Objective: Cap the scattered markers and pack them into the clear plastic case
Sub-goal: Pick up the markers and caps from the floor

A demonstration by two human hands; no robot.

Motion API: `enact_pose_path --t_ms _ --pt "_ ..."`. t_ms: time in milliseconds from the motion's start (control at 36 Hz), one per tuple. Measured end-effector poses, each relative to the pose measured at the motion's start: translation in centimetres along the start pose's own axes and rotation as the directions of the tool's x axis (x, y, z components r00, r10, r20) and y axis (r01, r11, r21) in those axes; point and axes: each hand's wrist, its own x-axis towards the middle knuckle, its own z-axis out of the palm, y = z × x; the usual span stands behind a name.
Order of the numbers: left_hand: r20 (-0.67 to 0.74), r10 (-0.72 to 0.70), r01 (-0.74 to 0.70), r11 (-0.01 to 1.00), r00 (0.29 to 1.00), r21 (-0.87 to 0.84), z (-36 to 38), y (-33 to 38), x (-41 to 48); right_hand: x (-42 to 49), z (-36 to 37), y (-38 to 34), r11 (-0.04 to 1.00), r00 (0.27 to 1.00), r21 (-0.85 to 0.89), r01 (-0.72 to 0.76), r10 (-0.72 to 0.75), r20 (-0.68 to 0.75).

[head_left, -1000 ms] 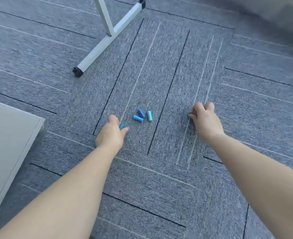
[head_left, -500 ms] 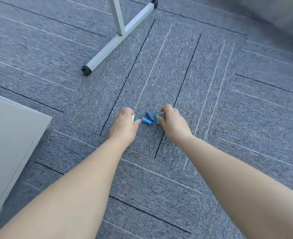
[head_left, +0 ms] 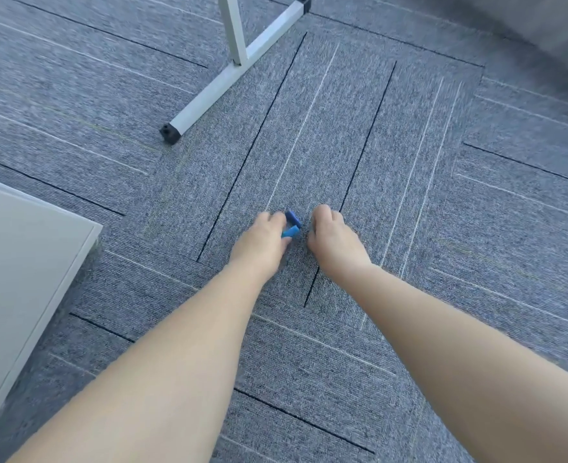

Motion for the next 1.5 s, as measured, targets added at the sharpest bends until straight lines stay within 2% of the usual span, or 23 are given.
enact_pose_path --t_ms 83,194,389,611,861,1028,1194,1361,1500 --pt "-0.038 -0.051 0.05 0.998 0.998 -0.041 -0.2 -0.9 -0.3 0.1 -0.2 -0.5 0.995 1.0 0.104 -0.003 0.006 -0.027" --pt "-0.094 -0.173 0.155 0.973 0.98 -0.173 -0.7 -1.9 -0.8 0.5 -0.3 -1.8 0.991 1.0 0.133 0.022 -0.019 -0.023" --pt "-0.125 -0.192 0.158 0.957 0.973 -0.244 -1.1 -3.7 -0.9 1.4 0.5 -2.8 1.0 1.0 0.004 0.003 -0.004 0.03" --pt "-0.126 -0.203 0.162 0.946 0.971 -0.282 -1.2 -2.2 -0.2 1.6 0.6 -2.7 0.997 1.0 -0.073 0.014 -0.015 -0.012" --pt "-0.033 -0.204 0.202 0.978 0.978 -0.049 -0.9 -1.1 0.5 -0.1 0.2 -1.6 0.997 0.998 -0.059 0.042 -0.044 -0.036" --pt "-0.016 -0.19 0.187 0.976 0.982 -0.112 -2.3 -0.9 -1.2 -1.8 -1.1 -1.6 1.0 0.999 0.002 0.001 -0.001 -0.054" --pt "-0.048 -0.165 0.155 0.973 0.985 -0.174 -8.3 -0.6 -3.4 -3.9 -5.6 -4.7 0.998 0.999 0.052 0.027 -0.024 -0.04" --pt "-0.122 -0.021 0.003 0.988 0.992 -0.153 -18.4 1.2 -8.7 -8.0 -14.2 -11.2 0.982 0.984 0.079 0.172 -0.167 -0.064" --pt "-0.226 -0.001 -0.038 0.985 0.974 -0.168 -27.7 2.5 -17.3 -14.3 -22.3 -18.1 0.955 0.953 0.075 0.289 -0.278 -0.123"
